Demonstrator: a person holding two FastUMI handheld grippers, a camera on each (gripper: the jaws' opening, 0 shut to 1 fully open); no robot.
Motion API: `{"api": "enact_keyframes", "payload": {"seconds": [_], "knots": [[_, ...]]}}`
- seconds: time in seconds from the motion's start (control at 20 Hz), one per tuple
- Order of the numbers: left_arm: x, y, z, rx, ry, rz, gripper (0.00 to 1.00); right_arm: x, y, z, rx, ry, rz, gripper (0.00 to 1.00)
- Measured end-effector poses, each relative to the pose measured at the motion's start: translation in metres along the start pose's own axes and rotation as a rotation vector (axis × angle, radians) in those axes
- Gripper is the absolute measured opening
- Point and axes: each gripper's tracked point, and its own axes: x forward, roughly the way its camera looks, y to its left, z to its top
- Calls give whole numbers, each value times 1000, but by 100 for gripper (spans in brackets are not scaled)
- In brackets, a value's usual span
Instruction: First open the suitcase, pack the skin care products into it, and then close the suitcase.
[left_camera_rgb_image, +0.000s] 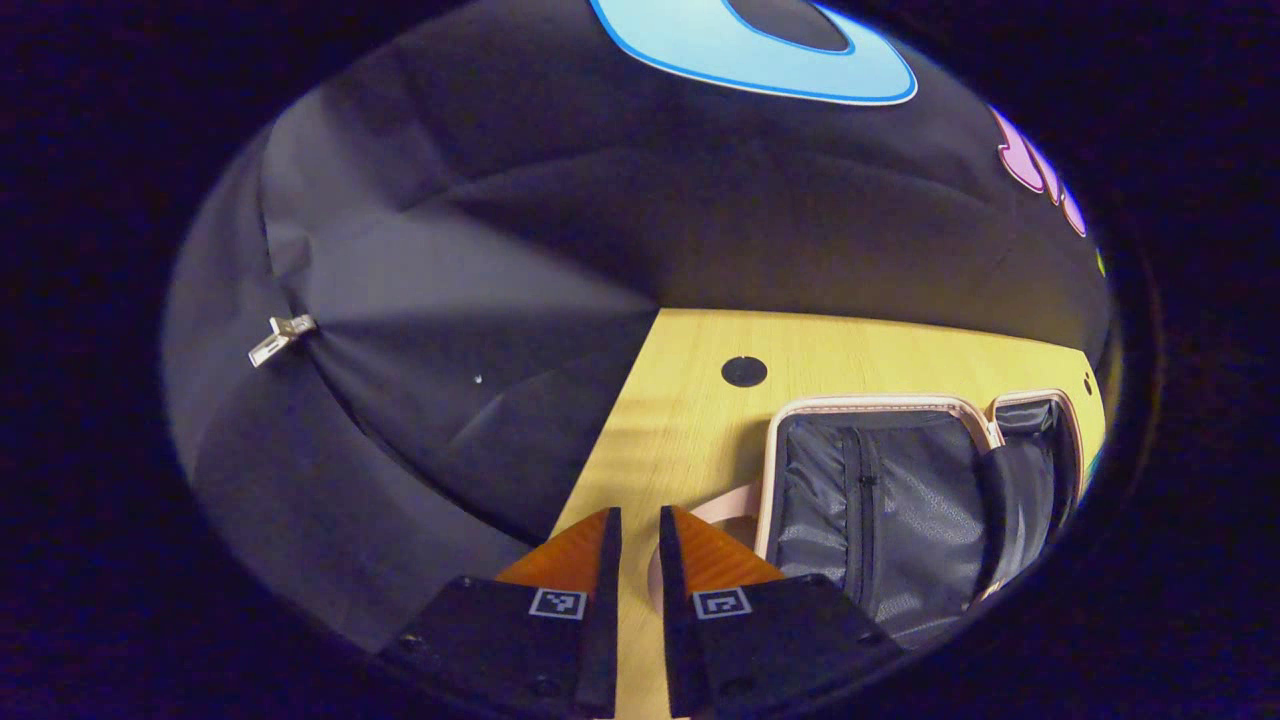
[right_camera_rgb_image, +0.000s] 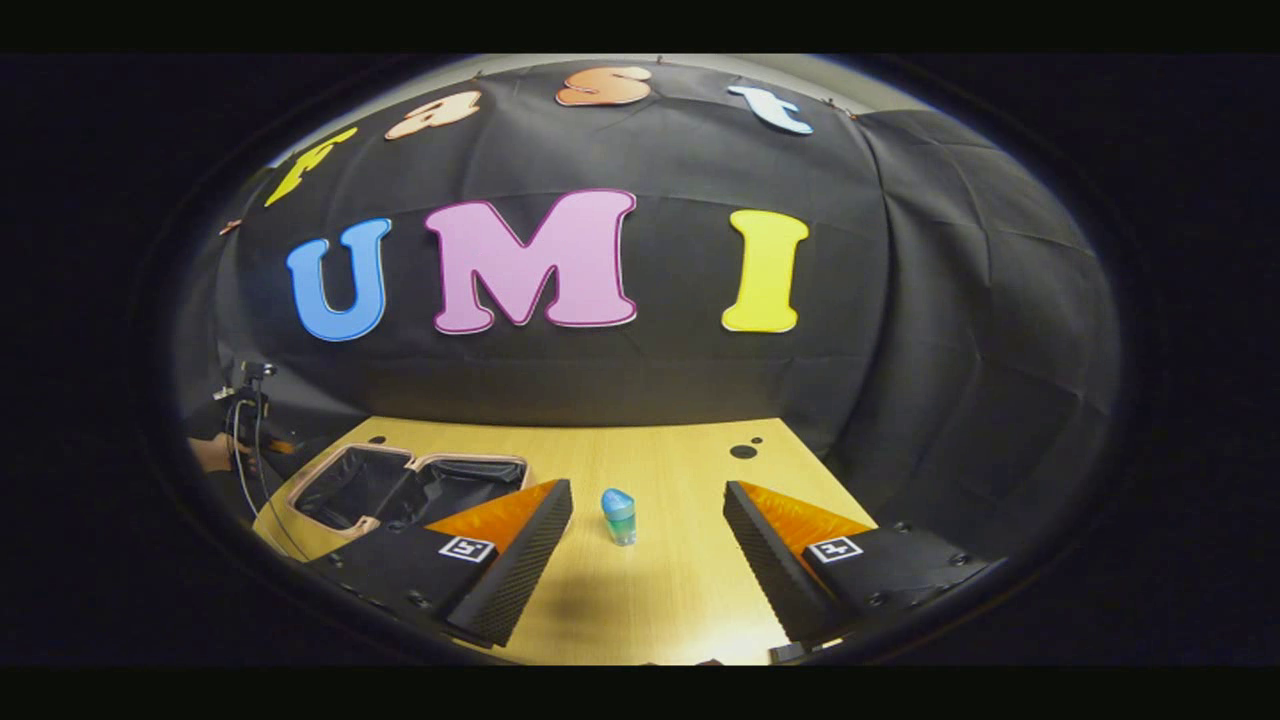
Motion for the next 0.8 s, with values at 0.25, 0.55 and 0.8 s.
{"api": "enact_keyframes", "payload": {"seconds": [0.25, 0.55, 0.8], "knots": [[-90, -71, 53, -57, -246, -155, 89, -3, -6, 5, 4, -27, -8, 97], [-196, -166, 57, -10, -462, -264, 99, -10, -21, 13, 15, -56, -14, 96], [-243, -285, 21, 107, -463, -489, 98, -11, -41, 5, -14, -62, -27, 97]]}}
